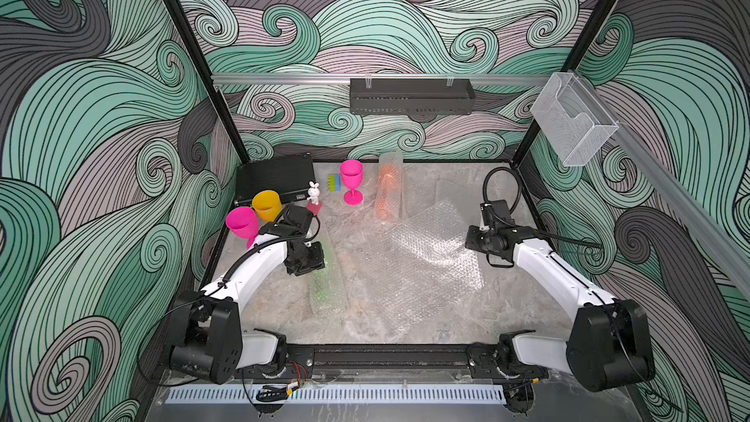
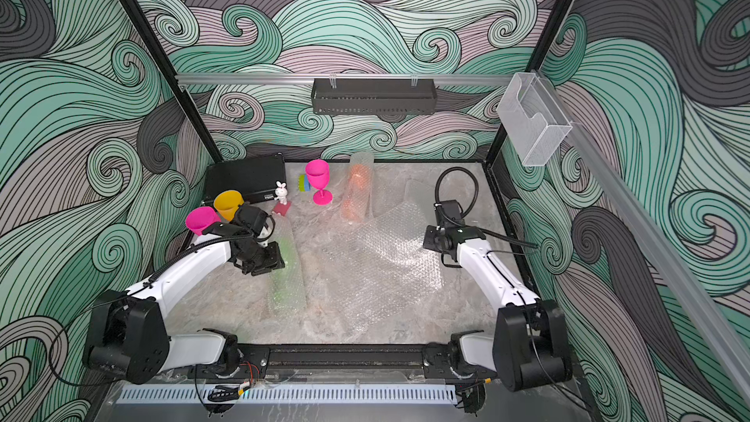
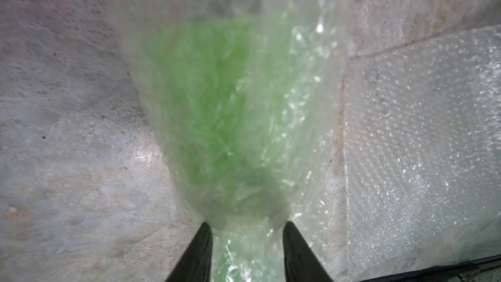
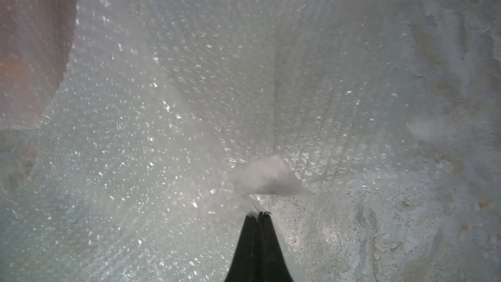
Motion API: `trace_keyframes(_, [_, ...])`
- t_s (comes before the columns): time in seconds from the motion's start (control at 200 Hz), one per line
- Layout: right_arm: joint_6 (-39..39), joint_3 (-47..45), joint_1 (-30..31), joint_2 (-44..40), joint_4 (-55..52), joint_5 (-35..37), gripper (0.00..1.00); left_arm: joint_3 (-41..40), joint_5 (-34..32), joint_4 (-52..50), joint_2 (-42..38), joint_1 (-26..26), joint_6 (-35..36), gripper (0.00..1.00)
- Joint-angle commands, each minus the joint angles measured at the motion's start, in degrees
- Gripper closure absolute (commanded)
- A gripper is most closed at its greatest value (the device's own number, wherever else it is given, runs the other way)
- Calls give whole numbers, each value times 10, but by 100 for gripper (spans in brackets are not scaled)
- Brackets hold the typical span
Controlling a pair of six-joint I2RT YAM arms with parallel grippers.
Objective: Unpack wine glasses from bubble wrap
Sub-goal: Move the bubble wrap onto the bubble wrap.
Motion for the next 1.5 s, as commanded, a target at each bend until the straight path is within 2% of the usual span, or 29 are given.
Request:
trace_keyframes(0.0, [33,6,-42,-32,35,23,100,20,-3,-14,4,-3,6,58])
trace_keyframes(0.325, [126,-24,-213,-15,115,-21,100,15,-1,-14,2,-3,7,58])
trace_keyframes(0.46, [149,-24,-249,15,125,-40,100,14,-2,-15,0,-2,7,58])
trace_keyframes(0.586, [137,-15,-252,43,112,-70,100,12,-2,-14,-1,-2,5,58])
trace_keyframes(0.631, [132,-16,-251,45,107,-73,76,12,-2,-13,-1,-2,5,58])
trace_keyframes(0.671, [127,-21,-250,42,105,-70,64,12,-2,-13,-1,-2,6,58])
trace_keyframes(0.746, [114,-28,-243,26,97,-52,53,15,-2,-14,0,-2,7,58])
trace_keyframes(0.801, [101,-32,-234,12,90,-40,51,18,-1,-15,1,-2,8,58])
trace_keyframes(0.981, [34,-12,-151,-1,51,10,48,28,2,-20,0,-2,10,58])
trace_keyframes(1.111, [-17,8,-44,31,33,-21,47,30,0,-23,-6,-2,10,58])
trace_keyframes(1.351, [-46,25,178,108,50,-111,43,22,-2,-20,-9,-2,8,58])
trace_keyframes(1.496, [-58,56,283,156,54,-113,38,21,1,-18,-11,-2,8,58])
